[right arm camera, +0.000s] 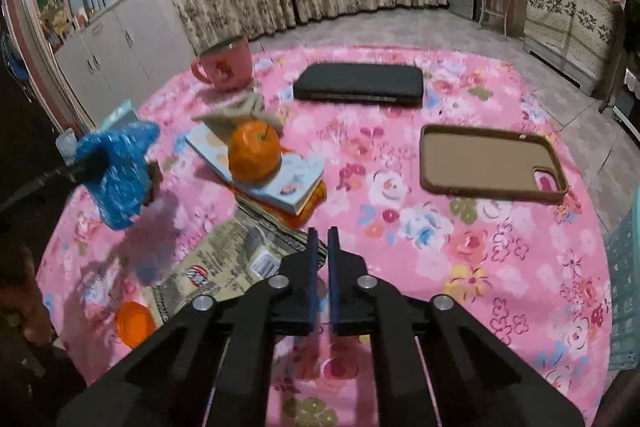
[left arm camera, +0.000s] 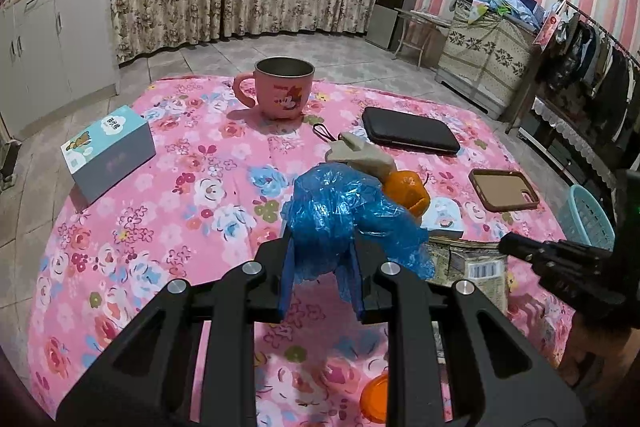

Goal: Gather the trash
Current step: 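Grasp the silver snack packet with the right tool while the left tool holds the blue bag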

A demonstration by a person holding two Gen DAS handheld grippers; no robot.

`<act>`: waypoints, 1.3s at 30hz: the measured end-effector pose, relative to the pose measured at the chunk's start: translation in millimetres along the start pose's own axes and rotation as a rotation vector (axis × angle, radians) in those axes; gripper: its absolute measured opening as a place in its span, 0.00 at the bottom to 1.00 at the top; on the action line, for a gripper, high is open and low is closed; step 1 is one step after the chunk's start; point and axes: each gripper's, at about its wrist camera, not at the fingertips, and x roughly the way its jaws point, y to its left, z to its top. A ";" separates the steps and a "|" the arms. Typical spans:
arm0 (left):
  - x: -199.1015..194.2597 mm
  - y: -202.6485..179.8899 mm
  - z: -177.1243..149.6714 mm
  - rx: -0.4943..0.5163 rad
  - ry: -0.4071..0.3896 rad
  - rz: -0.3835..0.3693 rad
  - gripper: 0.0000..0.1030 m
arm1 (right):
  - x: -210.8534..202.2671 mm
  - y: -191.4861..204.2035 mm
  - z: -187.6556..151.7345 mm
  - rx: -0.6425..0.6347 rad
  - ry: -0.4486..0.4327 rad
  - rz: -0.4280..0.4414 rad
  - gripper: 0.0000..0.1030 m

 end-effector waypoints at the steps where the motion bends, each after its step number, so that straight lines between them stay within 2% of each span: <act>1: -0.3 -0.4 0.4 0.001 -0.002 -0.001 0.21 | -3.6 0.3 1.6 -0.003 -0.013 0.008 0.03; 5: -2.1 -2.4 1.4 0.002 -0.013 0.000 0.21 | -20.4 2.6 8.3 -0.003 -0.086 0.024 0.02; 9: -6.3 -2.1 3.1 -0.006 -0.032 -0.007 0.20 | -56.8 5.4 18.3 -0.001 -0.240 0.053 0.01; 12: -9.2 -1.3 4.6 -0.012 -0.047 -0.007 0.21 | -72.9 3.7 21.4 0.000 -0.309 0.045 0.01; 19: -14.1 -4.3 6.1 -0.012 -0.074 -0.013 0.21 | -91.3 -2.6 24.0 0.012 -0.393 0.024 0.01; 26: -20.6 -0.2 8.3 -0.022 -0.096 -0.008 0.21 | -103.1 -7.4 22.6 0.005 -0.448 0.021 0.01; 29: -21.4 0.7 8.9 -0.021 -0.094 -0.008 0.21 | -102.8 -7.8 23.9 0.002 -0.447 0.021 0.01; 33: -13.7 -0.3 5.1 -0.021 -0.052 -0.033 0.21 | -101.6 -8.5 24.9 0.000 -0.443 0.025 0.01; 39: -19.9 -3.6 7.5 -0.022 -0.081 -0.035 0.21 | -99.7 -8.9 27.3 -0.007 -0.441 0.024 0.01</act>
